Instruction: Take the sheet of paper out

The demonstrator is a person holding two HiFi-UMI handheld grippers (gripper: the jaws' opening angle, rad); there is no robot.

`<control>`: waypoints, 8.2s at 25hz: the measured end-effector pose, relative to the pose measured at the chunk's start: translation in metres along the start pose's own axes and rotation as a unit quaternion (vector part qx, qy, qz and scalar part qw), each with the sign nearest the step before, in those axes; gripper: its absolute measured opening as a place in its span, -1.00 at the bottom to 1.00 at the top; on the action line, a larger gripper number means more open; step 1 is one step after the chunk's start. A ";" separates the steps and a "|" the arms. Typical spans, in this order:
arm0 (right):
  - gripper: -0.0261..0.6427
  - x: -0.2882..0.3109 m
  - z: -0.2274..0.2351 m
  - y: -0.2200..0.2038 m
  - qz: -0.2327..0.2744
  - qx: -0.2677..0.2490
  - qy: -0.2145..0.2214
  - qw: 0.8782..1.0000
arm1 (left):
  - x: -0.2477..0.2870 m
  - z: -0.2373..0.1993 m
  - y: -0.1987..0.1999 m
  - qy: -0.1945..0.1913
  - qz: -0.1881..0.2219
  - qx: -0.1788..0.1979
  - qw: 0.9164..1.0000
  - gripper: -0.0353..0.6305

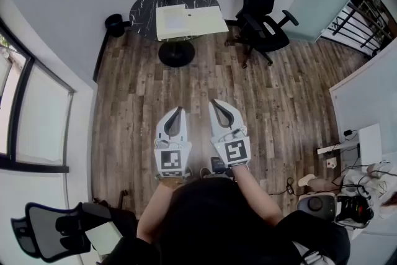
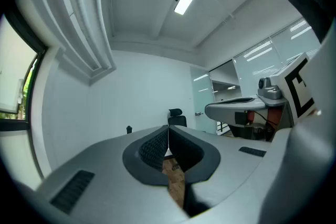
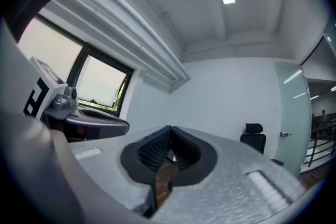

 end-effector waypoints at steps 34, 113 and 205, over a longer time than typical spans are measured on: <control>-0.93 0.225 0.076 -0.089 -0.034 0.044 0.015 0.998 | 0.194 -0.139 0.009 0.005 -0.033 0.020 0.999 -0.89; -0.93 0.734 0.257 -0.332 -0.159 0.018 0.074 0.984 | 0.637 -0.428 -0.039 -0.058 -0.126 -0.043 0.989 -0.89; -0.86 0.851 0.154 -0.605 -0.390 0.204 0.265 0.858 | 0.637 -0.482 -0.112 0.061 -0.241 -0.068 0.966 -0.89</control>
Point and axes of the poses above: the fingertips, and each gripper's own axes: x forward along the fingers, z to its right, y out of its top, the point moved 5 cm from there along -x, backward along the fingers, and after that the axes turned 13 degrees about -x, right-handed, at the moved point
